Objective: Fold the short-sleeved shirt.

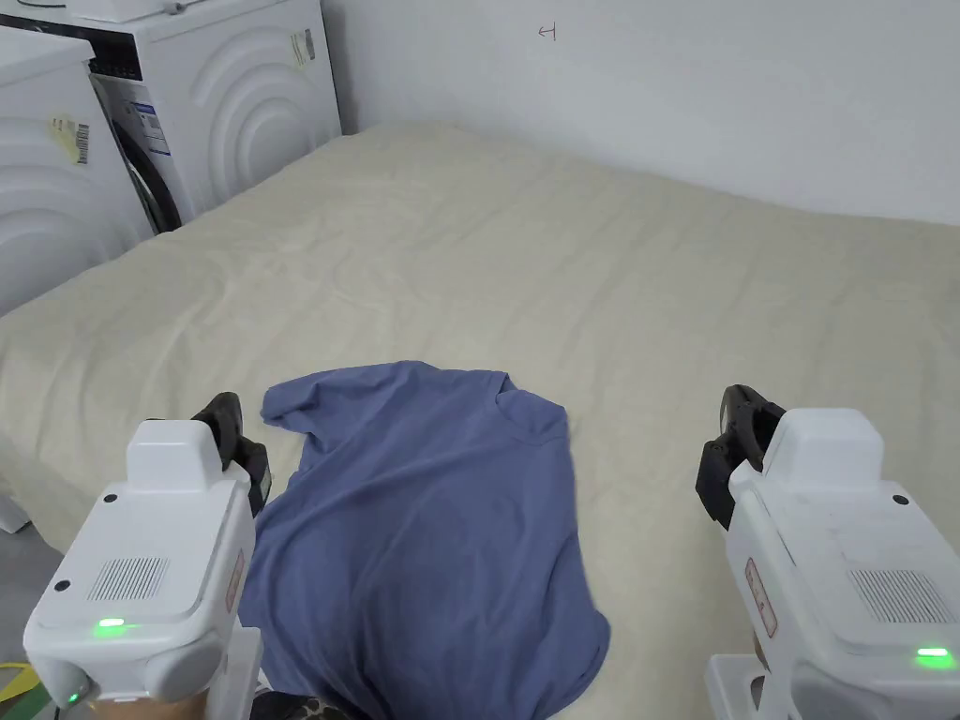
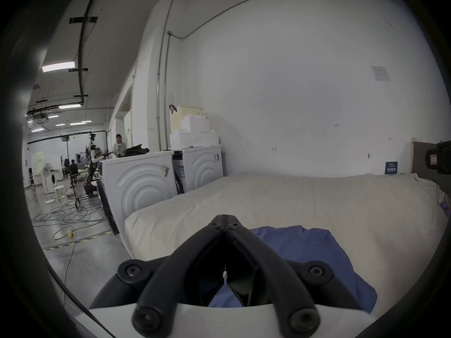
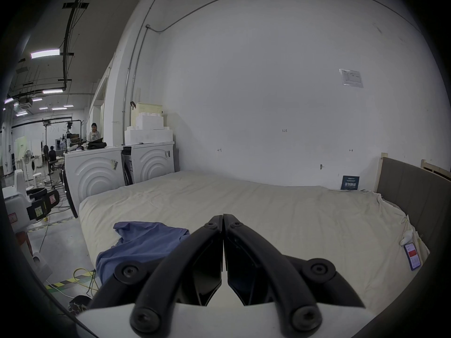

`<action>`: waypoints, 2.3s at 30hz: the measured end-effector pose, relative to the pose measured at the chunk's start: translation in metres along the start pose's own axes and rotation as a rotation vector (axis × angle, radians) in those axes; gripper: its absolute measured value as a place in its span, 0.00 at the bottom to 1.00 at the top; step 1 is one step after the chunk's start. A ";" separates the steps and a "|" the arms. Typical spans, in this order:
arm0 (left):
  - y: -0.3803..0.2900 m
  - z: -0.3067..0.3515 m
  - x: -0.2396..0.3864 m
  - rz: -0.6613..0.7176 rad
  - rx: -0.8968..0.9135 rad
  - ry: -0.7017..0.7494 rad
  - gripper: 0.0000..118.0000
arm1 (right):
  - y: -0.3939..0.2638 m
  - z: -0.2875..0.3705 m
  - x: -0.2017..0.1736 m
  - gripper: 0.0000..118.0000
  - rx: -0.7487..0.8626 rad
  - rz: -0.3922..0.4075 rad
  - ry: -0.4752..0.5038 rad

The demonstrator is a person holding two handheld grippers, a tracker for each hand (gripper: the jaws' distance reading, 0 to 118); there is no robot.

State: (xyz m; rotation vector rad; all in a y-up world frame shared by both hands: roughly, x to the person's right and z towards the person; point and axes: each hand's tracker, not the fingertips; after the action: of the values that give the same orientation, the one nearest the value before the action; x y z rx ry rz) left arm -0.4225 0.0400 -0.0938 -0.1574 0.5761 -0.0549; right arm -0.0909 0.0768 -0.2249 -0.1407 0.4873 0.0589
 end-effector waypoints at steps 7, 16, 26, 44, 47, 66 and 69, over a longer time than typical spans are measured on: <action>-0.005 -0.059 0.022 0.000 -0.233 -0.130 0.00 | -0.002 0.003 0.018 0.00 -0.008 0.002 -0.042; -0.032 -0.159 0.060 0.032 -0.593 -0.239 0.62 | -0.013 -0.002 0.043 0.00 -0.050 0.008 -0.108; -0.097 -0.213 0.097 -0.076 -0.857 -0.270 0.81 | -0.032 -0.005 0.068 0.00 -0.115 0.006 -0.165; -0.087 -0.187 0.091 -0.008 -0.860 -0.336 0.00 | -0.042 0.020 0.097 0.00 -0.138 -0.043 -0.218; -0.068 -0.171 0.070 0.144 -0.816 -0.371 0.00 | -0.042 0.028 0.103 0.00 -0.130 -0.056 -0.232; 0.111 -0.098 0.210 0.278 -0.517 -0.902 0.00 | -0.033 0.100 0.153 0.00 -0.066 -0.109 -0.367; 0.137 -0.089 0.252 0.260 -0.480 -1.013 0.00 | -0.032 0.117 0.168 0.00 -0.053 -0.109 -0.417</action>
State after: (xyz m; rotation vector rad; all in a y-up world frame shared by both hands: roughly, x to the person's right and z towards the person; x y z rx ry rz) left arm -0.2586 0.1391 -0.3253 -0.5341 -0.4184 0.4031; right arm 0.1138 0.0665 -0.1977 -0.2015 0.0616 -0.0060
